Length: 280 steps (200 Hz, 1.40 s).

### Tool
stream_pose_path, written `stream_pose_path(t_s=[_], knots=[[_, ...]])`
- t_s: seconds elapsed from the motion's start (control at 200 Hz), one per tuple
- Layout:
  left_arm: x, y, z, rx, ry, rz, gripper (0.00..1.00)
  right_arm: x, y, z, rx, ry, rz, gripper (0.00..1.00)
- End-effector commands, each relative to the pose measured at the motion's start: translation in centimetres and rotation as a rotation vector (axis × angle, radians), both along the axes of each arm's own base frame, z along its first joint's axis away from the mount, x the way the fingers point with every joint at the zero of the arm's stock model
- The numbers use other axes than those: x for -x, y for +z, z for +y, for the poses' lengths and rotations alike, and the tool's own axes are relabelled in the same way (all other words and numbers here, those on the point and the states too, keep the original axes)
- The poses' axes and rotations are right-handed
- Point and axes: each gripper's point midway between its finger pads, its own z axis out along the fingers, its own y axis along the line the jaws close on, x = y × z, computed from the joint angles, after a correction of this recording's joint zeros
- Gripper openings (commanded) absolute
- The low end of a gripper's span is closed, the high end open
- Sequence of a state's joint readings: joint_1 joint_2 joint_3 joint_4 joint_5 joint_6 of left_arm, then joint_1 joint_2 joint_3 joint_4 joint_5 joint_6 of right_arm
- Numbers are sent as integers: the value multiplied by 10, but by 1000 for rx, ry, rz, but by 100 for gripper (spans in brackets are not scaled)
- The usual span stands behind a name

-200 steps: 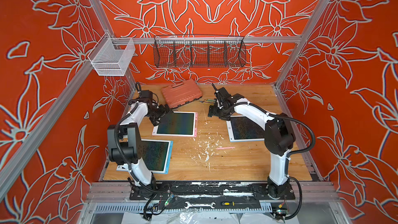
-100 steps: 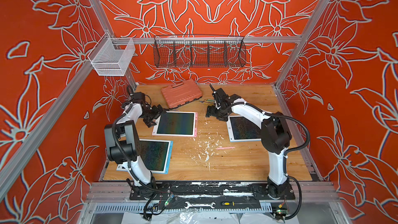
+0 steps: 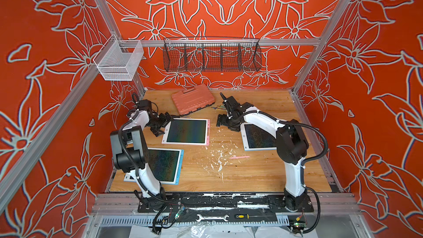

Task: Place the stylus back onto the writing tablet
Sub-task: Move the writing tablet to the center of the board.

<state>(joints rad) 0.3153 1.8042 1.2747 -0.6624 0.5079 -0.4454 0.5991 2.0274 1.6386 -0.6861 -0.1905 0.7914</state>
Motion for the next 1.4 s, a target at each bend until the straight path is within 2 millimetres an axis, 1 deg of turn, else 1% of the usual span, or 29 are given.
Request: stream_pose_path(t_s=[0.0,0.145,0.235,0.375,0.52,0.826,0.956,1.081,1.176,1.261,1.396], knots=[[3,-8,0,24,-7,9,97,3,-10,-2,32,-35,15,97],[4,-8,2,27,-4,8,97,5,-5,-3,41,-39,7,97],[5,-11,2,30,-7,14,97,8,-5,-6,49,-43,3,97],[3,-14,2,39,-6,16,97,9,-9,-10,60,-48,4,97],[1,-13,3,38,-14,19,97,6,-11,-7,59,-46,3,97],[3,-24,3,42,-22,56,98,-2,-28,4,46,-39,29,97],[5,-26,5,27,-32,65,97,-4,-34,8,45,-32,42,97],[2,-21,5,26,-39,57,97,-4,-40,10,35,-36,47,97],[-2,-8,7,8,-41,25,97,-2,-43,10,34,-33,58,97],[-3,2,10,-18,-45,9,97,-3,-41,10,36,-28,56,97],[-4,5,19,-67,-39,14,97,-7,-40,14,40,-15,56,97]])
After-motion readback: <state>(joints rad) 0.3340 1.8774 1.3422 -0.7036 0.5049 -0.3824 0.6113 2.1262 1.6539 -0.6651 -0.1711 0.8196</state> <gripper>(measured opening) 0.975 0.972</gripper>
